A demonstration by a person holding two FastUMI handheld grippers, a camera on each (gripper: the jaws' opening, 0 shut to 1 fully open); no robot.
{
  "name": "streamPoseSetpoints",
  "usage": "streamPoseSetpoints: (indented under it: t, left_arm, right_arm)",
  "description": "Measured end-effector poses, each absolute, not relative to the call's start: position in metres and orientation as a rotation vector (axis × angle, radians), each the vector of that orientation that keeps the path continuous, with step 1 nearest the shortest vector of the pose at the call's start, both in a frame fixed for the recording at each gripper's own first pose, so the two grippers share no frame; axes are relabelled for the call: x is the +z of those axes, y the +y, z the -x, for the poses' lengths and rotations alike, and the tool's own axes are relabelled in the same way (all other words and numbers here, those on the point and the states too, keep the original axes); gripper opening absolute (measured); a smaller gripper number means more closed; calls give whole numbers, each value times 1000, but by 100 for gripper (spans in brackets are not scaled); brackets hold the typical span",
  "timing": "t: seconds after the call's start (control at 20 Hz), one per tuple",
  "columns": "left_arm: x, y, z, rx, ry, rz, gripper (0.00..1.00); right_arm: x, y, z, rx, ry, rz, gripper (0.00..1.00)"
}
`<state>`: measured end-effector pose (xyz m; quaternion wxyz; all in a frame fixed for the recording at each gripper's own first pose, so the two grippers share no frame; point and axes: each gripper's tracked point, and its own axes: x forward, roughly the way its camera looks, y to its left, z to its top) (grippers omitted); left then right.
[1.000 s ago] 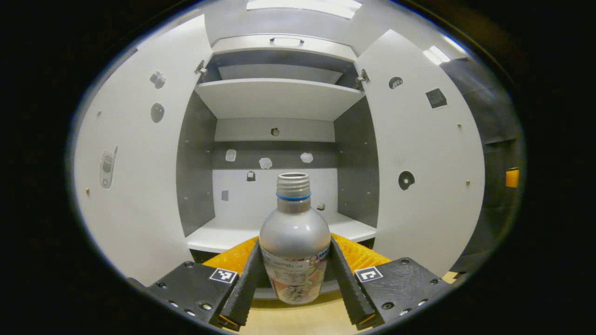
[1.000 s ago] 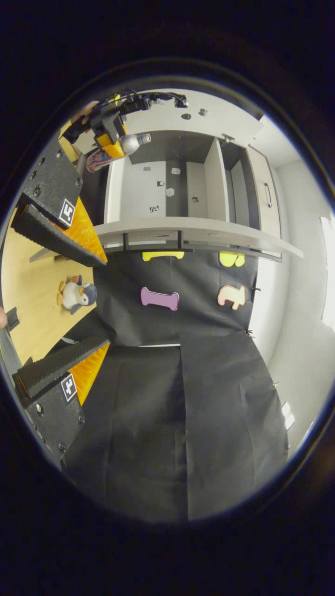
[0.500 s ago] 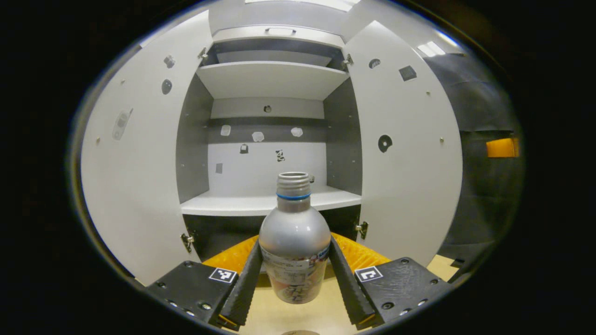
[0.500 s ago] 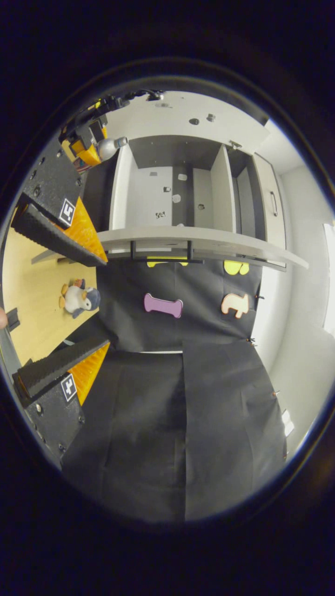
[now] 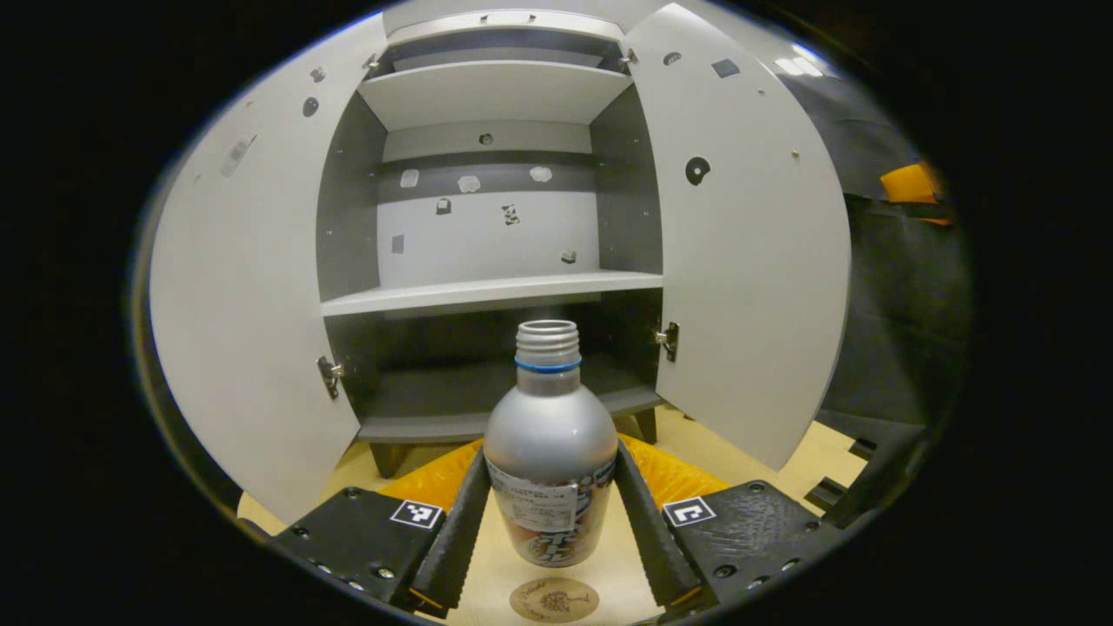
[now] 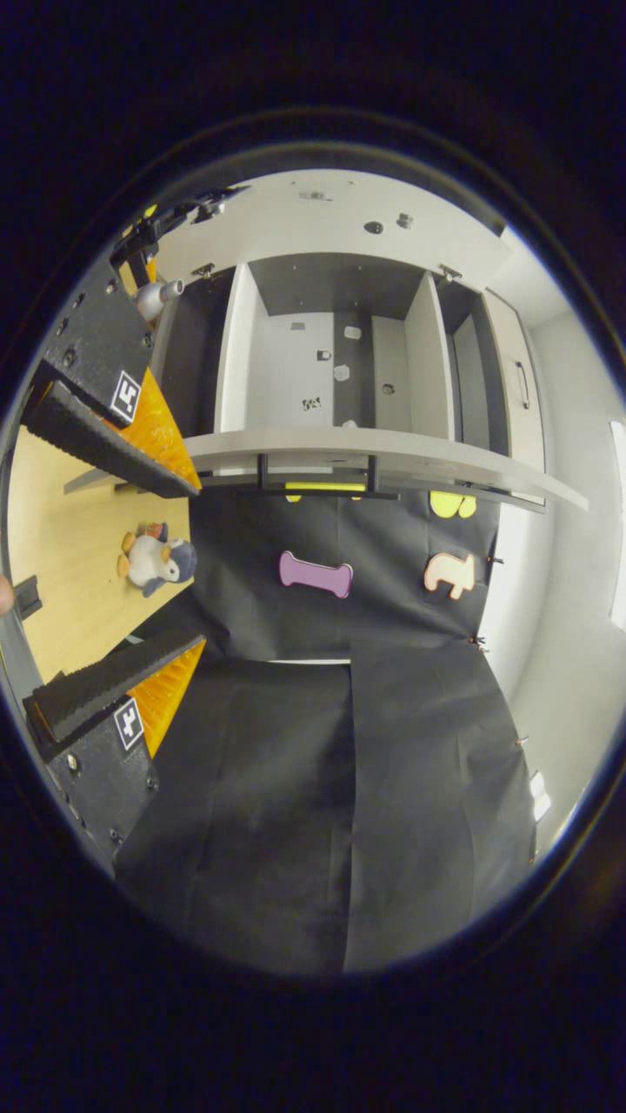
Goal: Grasp the bottle in the cabinet with the left hand and place it on the coaster, then close the right door with the right hand and the left door with the left hand.
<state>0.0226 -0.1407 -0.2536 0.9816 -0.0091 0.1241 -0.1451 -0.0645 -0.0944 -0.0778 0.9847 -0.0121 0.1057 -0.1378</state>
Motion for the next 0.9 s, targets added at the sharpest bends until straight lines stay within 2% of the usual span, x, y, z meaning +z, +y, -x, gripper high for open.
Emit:
streamPoseSetpoints:
  t: [0.3,0.35,0.4,0.45,0.6,0.65,0.7,0.9]
  left_arm:
    - [-299,-143,-9,-289,310,-35,77]
    - [-305,-143,-7,-288,315,-39,77]
    - [-310,-144,-5,-288,322,-46,77]
    - [-316,-143,-3,-286,330,-54,77]
    - [-331,-144,4,-285,351,-66,77]
    - [-336,-143,5,-283,360,-67,81]
    - [-340,-143,7,-284,364,-64,77]
    - [-358,-142,15,-291,377,-115,77]
  right_arm:
    - [-82,-93,63,-272,219,22,100]
    - [-81,-94,63,-271,219,23,97]
    - [-80,-94,63,-271,221,24,100]
    - [-82,-93,63,-268,224,22,97]
    - [-81,-89,61,-257,231,17,100]
    - [-80,-89,61,-254,230,18,97]
    - [-79,-89,61,-256,228,19,97]
    - [-84,-89,59,-268,252,23,100]
